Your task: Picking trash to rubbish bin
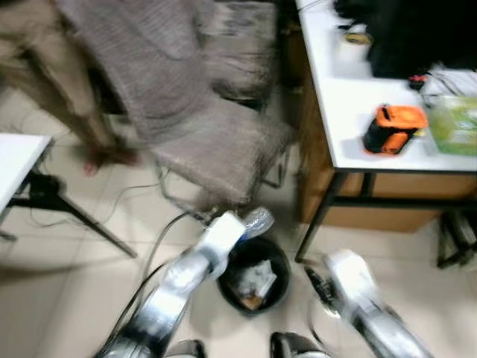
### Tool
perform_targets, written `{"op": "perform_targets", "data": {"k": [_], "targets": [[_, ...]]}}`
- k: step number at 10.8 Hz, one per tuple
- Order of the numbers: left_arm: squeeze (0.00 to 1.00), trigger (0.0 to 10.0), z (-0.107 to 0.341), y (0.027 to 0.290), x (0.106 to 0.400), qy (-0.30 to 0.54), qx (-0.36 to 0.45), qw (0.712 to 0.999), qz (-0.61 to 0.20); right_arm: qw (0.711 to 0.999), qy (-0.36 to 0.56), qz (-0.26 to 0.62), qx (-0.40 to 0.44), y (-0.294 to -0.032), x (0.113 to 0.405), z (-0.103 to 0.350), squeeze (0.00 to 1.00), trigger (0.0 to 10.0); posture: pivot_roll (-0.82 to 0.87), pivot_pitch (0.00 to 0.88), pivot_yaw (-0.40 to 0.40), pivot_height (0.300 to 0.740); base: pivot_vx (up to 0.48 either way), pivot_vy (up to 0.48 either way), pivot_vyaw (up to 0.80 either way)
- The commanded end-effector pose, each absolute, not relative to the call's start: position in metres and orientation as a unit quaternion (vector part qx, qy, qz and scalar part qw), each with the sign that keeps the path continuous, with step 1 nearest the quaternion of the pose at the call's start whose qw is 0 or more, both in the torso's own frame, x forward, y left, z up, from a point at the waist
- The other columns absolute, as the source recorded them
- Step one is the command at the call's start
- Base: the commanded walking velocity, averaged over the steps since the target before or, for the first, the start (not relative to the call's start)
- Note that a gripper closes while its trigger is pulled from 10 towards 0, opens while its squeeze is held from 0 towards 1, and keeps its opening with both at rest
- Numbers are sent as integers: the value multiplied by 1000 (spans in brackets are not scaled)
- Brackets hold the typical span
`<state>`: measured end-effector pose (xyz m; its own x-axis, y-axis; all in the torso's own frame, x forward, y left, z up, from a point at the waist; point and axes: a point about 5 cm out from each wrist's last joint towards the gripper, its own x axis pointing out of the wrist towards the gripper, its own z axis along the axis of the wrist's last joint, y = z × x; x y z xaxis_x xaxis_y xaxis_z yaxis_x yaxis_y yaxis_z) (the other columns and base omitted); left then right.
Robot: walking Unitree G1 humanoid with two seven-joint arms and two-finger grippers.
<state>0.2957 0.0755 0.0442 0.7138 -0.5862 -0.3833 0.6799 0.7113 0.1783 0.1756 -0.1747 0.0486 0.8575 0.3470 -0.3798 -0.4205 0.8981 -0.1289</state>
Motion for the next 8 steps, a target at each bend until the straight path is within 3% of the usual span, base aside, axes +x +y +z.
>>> {"op": "perform_targets", "data": {"k": [1,5,6,8], "targets": [[0,10000,38,76,298,160,170,909,-346,958,169,215,-91,-169,172,60,0,10000,-321,179,89,740,0,0,0],[0,10000,48,77,324,142,179,924,-307,953,195,217,-82,-167,155,76,0,10000,-319,174,81,740,0,0,0],[1000,10000,49,78,326,141,170,928,-299,953,197,217,-82,-166,156,77,0,10000,-318,172,74,740,0,0,0],[1000,10000,50,76,327,138,137,932,-306,951,204,216,-86,-167,158,78,0,10000,-316,163,68,740,0,0,0]]}}
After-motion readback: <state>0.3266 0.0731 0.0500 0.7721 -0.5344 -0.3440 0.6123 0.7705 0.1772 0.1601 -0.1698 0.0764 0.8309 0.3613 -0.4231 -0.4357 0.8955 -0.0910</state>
